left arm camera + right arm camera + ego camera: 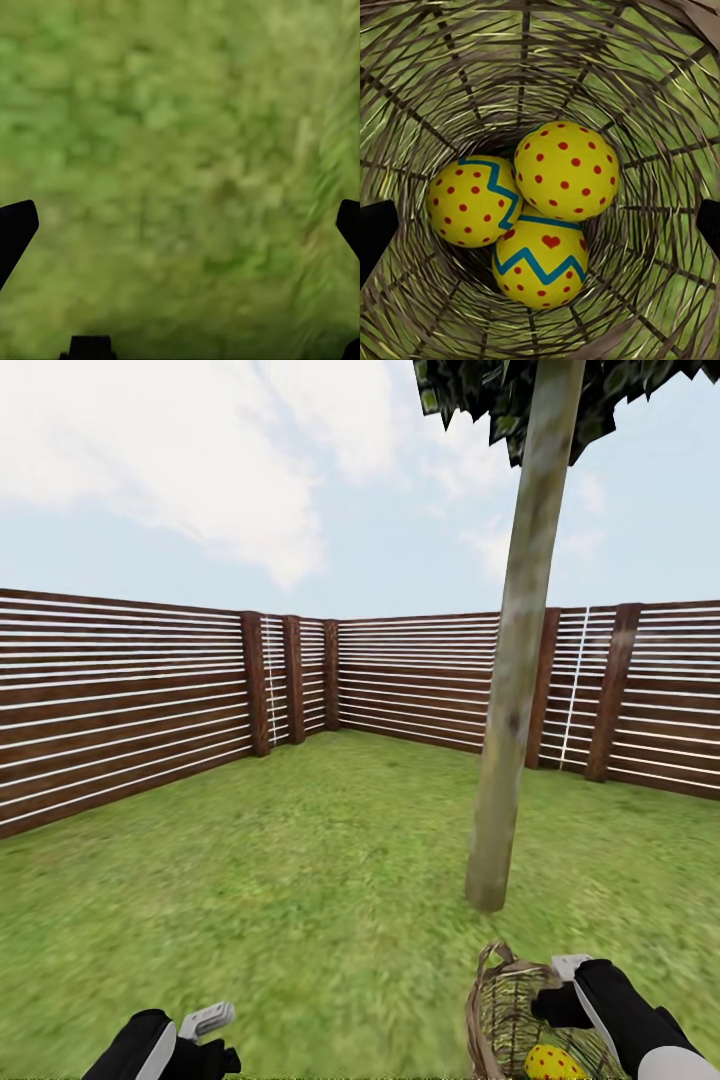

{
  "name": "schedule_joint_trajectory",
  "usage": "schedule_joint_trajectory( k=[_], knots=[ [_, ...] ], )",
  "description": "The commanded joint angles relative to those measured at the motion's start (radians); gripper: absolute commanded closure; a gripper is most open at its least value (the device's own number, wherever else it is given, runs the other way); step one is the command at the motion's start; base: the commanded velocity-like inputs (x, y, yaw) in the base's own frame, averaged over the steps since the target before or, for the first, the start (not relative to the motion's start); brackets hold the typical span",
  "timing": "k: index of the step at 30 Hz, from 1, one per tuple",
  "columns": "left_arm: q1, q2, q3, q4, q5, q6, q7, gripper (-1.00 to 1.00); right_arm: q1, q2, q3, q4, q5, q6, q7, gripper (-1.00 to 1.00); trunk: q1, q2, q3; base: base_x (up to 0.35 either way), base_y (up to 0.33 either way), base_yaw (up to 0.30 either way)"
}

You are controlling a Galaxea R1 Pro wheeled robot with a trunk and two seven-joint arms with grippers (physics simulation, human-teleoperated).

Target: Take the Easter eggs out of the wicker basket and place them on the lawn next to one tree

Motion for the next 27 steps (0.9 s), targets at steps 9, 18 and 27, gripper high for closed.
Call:
schedule_joint_trajectory(
  k=[9, 18, 27],
  knots=[
    [0.000, 0.000, 0.003, -0.001, 0.000, 0.005, -0.003, -1.00, -0.001, 0.001, -0.005, -0.002, 0.011, 0.004, 0.008, -1.00, 0.034, -0.064, -0.029, 0.000, 0.000, 0.000],
    [0.000, 0.000, 0.003, -0.001, 0.000, 0.005, -0.003, -1.00, -0.001, -0.002, -0.006, -0.002, 0.011, 0.004, 0.008, -1.00, 0.069, -0.127, -0.058, 0.000, 0.000, 0.000],
    [0.000, 0.000, 0.003, -0.001, 0.000, 0.005, -0.003, -1.00, -0.001, -0.004, -0.006, -0.002, 0.011, 0.004, 0.008, -1.00, 0.103, -0.190, -0.086, 0.000, 0.000, 0.000]
  ],
)
